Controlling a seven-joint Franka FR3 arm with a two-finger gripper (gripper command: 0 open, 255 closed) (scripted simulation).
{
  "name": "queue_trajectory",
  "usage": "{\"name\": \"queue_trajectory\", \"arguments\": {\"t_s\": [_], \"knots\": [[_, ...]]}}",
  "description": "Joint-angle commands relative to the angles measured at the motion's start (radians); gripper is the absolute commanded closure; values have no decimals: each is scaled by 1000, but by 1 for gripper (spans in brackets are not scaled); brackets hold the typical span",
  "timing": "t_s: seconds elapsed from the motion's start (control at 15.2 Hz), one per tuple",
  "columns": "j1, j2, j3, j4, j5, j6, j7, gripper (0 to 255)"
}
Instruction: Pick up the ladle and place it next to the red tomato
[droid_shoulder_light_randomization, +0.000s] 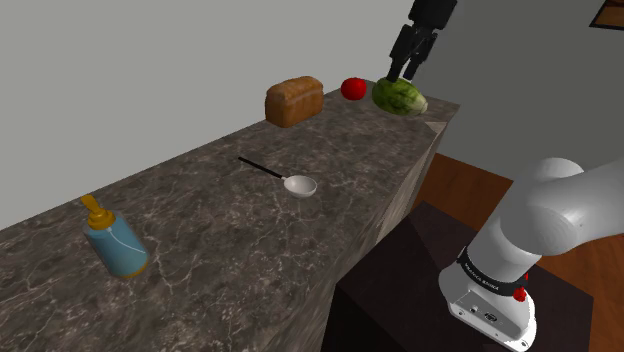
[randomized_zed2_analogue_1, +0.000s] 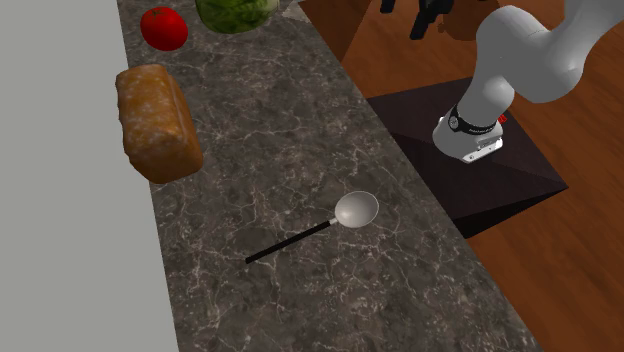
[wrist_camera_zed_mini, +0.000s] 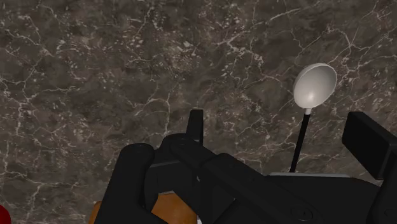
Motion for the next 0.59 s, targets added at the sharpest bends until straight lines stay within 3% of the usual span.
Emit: {"name": "queue_trajectory", "arguments": {"t_s": [0.0, 0.53], "knots": [[0, 0, 0, 0, 0, 0, 0, 0], [40, 168, 95, -60, 45, 230, 68, 0]]}}
